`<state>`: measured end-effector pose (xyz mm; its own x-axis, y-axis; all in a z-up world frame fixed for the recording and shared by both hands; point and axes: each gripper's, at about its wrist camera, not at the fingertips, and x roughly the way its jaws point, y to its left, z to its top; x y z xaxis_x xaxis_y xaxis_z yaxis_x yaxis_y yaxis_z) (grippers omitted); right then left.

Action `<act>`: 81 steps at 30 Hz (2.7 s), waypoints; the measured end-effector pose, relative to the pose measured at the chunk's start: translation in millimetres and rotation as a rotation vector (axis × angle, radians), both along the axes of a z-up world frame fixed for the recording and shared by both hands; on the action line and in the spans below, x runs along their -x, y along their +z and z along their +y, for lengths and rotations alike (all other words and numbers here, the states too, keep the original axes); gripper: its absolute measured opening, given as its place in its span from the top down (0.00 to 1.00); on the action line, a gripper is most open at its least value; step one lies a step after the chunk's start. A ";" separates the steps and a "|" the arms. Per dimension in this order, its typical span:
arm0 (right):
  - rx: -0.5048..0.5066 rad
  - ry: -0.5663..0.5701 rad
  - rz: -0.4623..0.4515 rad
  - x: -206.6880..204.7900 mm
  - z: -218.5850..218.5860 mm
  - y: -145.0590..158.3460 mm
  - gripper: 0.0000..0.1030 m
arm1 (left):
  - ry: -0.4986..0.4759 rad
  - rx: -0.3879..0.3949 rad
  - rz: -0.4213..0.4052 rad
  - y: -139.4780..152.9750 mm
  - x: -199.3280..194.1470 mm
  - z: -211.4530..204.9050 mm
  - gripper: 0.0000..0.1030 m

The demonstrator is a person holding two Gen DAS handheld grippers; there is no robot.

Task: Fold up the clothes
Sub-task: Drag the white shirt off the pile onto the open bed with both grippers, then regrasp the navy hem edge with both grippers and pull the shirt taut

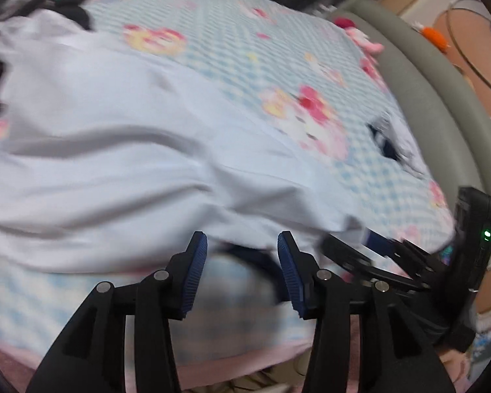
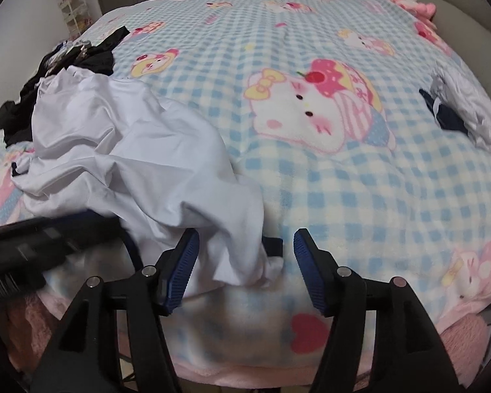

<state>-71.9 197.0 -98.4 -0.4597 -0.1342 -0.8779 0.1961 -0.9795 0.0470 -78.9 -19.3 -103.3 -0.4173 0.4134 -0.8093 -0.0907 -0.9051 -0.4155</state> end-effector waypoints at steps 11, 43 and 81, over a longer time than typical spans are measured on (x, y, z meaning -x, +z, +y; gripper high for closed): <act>0.026 0.161 -0.104 -10.1 -33.9 -23.5 0.35 | -0.023 0.135 -0.033 -15.0 -13.5 -29.2 0.54; 0.001 0.032 0.054 11.6 -13.6 -25.8 0.86 | 0.091 0.340 0.155 24.5 25.7 -10.3 0.93; -0.024 0.044 0.041 42.3 -19.7 2.2 0.44 | 0.134 0.223 0.082 10.0 40.1 -41.1 0.46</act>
<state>-114.1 177.3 -96.2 -0.4891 -0.1341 -0.8619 0.2401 -0.9706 0.0148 -119.0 -60.4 -93.3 -0.5239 0.1656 -0.8356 0.0106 -0.9796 -0.2008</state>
